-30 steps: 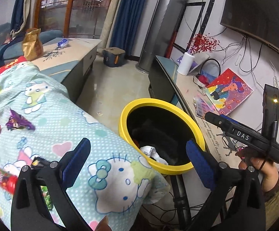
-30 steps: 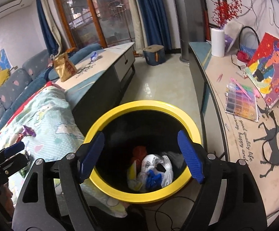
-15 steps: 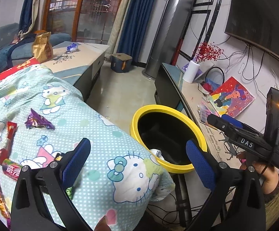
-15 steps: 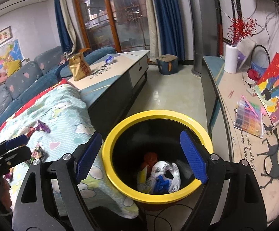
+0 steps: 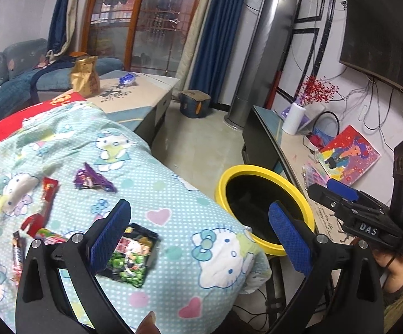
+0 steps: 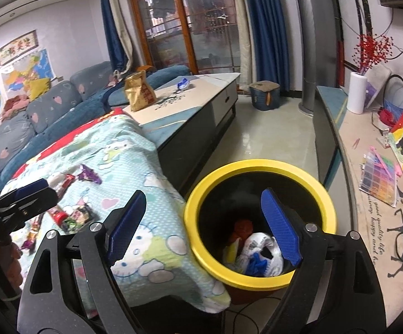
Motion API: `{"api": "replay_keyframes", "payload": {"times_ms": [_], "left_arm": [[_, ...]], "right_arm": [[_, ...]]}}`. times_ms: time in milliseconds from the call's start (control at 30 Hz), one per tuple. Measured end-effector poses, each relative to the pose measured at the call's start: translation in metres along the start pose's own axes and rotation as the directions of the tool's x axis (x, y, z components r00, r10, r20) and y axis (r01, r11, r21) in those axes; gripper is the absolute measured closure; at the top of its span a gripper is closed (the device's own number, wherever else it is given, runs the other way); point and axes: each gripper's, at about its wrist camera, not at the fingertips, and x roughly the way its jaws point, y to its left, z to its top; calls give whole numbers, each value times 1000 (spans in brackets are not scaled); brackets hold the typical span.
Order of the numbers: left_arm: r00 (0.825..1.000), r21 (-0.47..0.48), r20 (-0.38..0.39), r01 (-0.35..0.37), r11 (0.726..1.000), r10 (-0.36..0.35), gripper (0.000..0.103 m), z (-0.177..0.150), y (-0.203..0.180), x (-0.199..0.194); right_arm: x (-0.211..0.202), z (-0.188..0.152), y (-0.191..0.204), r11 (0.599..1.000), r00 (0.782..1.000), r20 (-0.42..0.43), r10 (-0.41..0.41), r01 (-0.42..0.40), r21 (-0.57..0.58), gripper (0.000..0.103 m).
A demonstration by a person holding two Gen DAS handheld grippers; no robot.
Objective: Collect trash
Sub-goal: 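Move both open tools back over the snacks on the bedspread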
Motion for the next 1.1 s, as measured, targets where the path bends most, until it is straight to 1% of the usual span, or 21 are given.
{"api": "replay_keyframes", "payload": {"times_ms": [333, 700, 1100], "left_arm": [[995, -68, 37, -85, 994, 88, 6, -4, 40, -19], [984, -156, 52, -162, 974, 172, 6, -12, 85, -38], [971, -205, 51, -219, 954, 234, 6, -21, 113, -54]], "right_arm": [[3, -9, 41, 995, 996, -25, 90, -91, -42, 26], [2, -20, 84, 979, 983, -58, 176, -181, -94, 26], [3, -26, 118, 958, 967, -89, 240, -251, -138, 26]]}}
